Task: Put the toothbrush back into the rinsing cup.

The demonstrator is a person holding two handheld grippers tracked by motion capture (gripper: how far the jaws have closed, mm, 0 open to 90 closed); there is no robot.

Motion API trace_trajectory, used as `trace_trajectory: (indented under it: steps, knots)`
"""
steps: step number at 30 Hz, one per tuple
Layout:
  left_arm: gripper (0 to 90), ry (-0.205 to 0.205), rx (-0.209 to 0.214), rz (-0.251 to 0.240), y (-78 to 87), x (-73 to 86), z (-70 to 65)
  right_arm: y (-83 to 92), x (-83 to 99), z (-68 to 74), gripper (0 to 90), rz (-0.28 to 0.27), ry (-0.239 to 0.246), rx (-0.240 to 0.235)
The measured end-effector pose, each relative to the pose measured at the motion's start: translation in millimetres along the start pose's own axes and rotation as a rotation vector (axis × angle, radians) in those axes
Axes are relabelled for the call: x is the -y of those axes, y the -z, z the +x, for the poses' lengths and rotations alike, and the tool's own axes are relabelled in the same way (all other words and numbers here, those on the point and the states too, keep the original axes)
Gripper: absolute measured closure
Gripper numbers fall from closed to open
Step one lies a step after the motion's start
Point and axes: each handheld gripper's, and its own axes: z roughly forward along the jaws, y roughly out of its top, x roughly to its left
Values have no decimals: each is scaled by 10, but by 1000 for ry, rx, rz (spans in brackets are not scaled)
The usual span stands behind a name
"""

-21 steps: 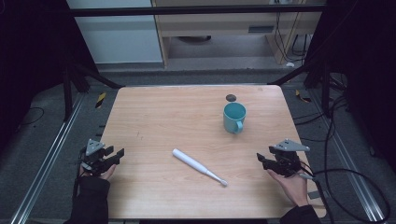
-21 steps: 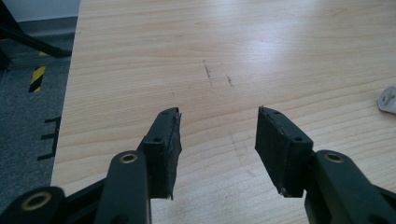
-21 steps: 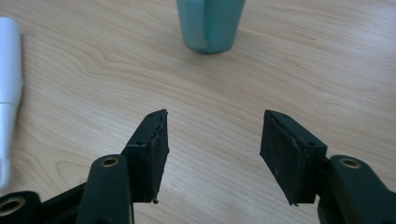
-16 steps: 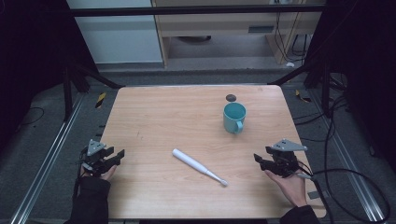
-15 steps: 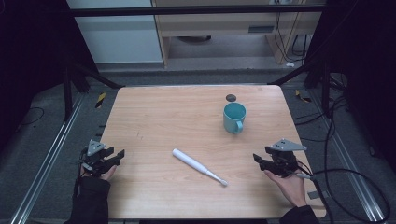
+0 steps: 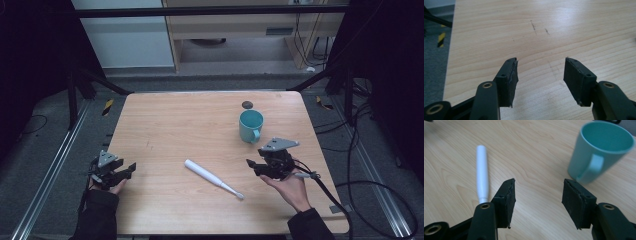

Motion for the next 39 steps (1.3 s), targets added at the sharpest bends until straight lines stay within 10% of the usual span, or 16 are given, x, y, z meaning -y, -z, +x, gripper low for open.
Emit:
trace_trajectory:
  steps: [10, 39]
  knots:
    - [442, -8, -15, 4, -4, 9, -3, -226, -396, 251, 464, 32, 59, -69]
    - [437, -1, -10, -15, 35, -12, 5, -816, -641, 652, 531, 201, 145, -158]
